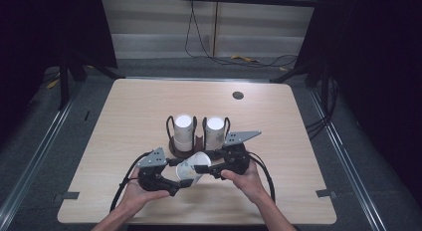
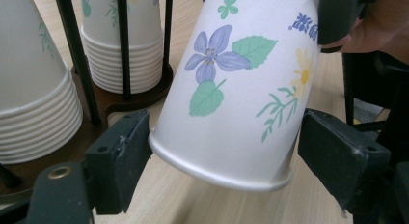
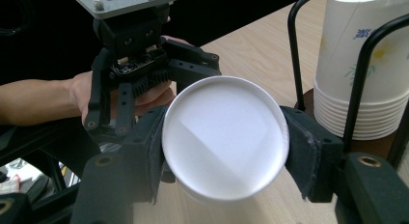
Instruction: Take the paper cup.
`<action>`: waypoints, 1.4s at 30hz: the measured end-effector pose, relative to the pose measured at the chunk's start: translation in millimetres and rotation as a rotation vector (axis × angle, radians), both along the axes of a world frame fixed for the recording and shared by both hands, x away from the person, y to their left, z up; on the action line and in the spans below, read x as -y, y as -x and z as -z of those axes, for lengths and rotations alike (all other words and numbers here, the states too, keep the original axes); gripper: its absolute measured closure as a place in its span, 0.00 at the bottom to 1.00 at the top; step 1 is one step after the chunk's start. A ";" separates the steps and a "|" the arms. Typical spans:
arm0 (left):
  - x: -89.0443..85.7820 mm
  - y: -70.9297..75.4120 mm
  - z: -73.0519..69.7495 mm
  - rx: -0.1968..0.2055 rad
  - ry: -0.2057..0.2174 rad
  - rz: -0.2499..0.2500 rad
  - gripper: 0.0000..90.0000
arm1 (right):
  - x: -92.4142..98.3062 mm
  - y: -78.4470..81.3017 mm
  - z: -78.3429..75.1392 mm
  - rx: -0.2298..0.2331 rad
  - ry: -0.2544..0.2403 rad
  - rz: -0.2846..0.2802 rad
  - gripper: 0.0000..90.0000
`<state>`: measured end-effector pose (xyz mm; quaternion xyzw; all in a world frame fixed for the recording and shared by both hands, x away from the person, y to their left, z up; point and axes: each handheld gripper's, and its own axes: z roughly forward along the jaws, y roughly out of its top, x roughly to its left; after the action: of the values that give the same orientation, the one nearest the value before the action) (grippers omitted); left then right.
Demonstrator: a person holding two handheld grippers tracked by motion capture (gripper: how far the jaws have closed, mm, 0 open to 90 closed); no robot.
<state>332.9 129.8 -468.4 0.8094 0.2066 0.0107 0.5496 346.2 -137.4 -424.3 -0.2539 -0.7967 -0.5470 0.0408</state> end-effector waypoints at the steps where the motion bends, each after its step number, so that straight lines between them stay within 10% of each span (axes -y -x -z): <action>1: 0.0 -0.3 0.0 0.002 0.005 0.000 0.21 | -0.3 -0.2 -0.5 -0.001 -0.003 -0.002 0.43; 42: 2.0 2.4 -0.5 0.051 -0.016 0.067 0.26 | -9.2 1.3 -2.8 -0.005 -0.001 -0.058 0.39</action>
<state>330.4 127.8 -467.9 0.8197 0.1655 0.0145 0.5482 344.9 -128.2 -421.5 -0.2322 -0.8034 -0.5452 0.0587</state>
